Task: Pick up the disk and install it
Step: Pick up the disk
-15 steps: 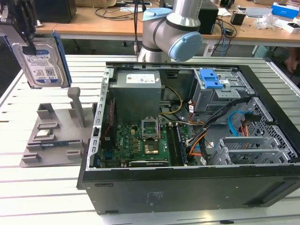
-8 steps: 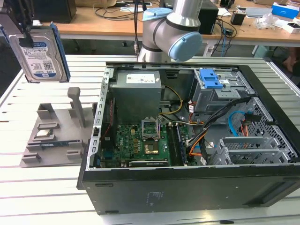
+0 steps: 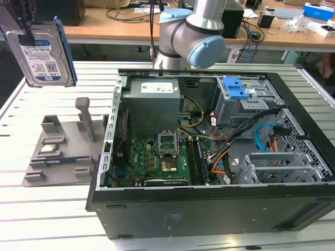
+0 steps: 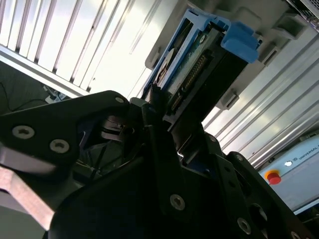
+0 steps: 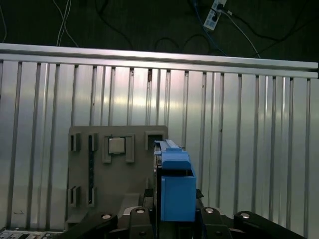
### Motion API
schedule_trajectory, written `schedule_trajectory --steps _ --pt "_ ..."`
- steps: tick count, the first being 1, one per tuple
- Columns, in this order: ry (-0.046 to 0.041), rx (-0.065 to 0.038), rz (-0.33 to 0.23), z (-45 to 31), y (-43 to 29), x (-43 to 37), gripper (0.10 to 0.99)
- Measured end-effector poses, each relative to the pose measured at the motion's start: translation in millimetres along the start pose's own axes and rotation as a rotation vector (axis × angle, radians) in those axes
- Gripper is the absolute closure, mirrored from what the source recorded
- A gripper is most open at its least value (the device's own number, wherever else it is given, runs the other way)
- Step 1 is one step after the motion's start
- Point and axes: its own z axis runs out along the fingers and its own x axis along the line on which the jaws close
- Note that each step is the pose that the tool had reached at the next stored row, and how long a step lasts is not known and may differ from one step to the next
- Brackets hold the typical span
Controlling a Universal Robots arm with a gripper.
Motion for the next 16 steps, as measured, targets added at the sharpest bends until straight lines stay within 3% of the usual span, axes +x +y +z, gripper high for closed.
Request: schedule_trajectory --steps 10,15,16 --pt "-0.0001 -0.002 0.0 -23.7 0.8 -2.4 0.722" --pt "-0.0001 -0.003 0.0 -31.4 1.1 -3.2 0.722" --pt "-0.0002 -0.004 0.0 -36.3 1.2 -3.6 0.722"
